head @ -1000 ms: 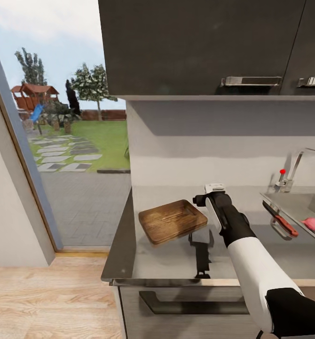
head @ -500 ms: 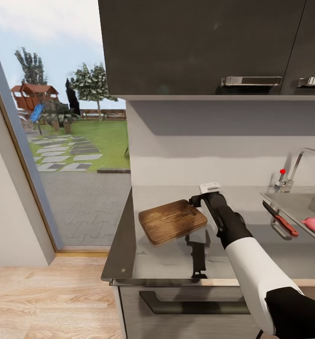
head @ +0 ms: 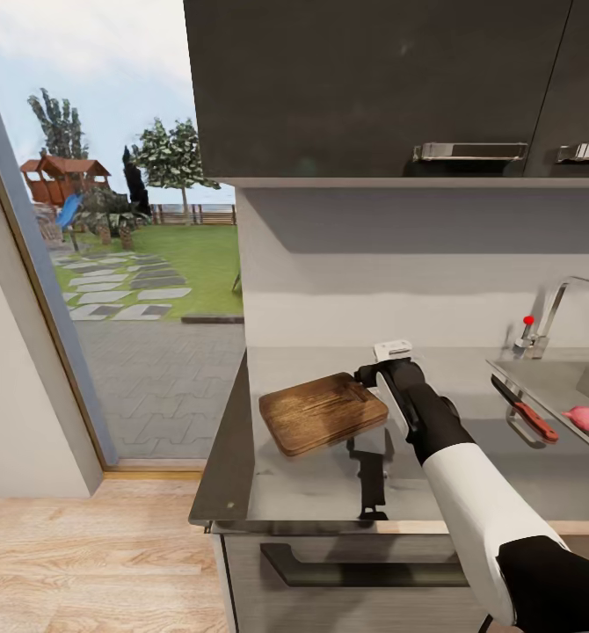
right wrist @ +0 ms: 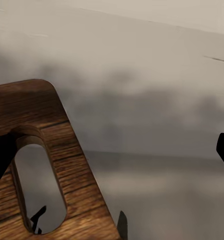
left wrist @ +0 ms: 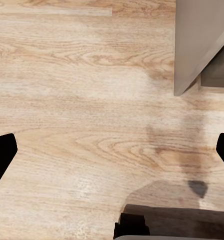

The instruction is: In the kitchen, take the Vidalia onion out of the sink, dice it on the chopping board with the paring knife, put the diced onion into the bowl on the countertop, then place both the paring knife and the chopping board into the sink.

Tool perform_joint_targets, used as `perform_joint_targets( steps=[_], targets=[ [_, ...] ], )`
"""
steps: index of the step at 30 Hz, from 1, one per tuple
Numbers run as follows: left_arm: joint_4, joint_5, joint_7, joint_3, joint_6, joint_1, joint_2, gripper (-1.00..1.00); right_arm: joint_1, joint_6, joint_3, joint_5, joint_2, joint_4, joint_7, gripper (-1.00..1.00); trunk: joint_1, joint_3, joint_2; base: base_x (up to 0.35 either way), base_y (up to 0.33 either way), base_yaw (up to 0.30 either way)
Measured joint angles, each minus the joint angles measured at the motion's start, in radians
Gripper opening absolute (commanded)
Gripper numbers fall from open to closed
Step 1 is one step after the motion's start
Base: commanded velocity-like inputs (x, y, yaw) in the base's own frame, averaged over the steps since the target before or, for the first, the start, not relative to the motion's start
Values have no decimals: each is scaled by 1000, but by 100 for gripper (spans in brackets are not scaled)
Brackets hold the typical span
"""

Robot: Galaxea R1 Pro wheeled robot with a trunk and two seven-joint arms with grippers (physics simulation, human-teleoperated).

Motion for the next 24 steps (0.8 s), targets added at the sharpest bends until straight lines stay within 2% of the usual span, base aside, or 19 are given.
perform_joint_targets(
  steps=[24],
  targets=[
    [0,0,0,0,0,0,-2,100,0,2,17,-1,-18,20,1,100,0,-5,0,0,0,0]
  ],
)
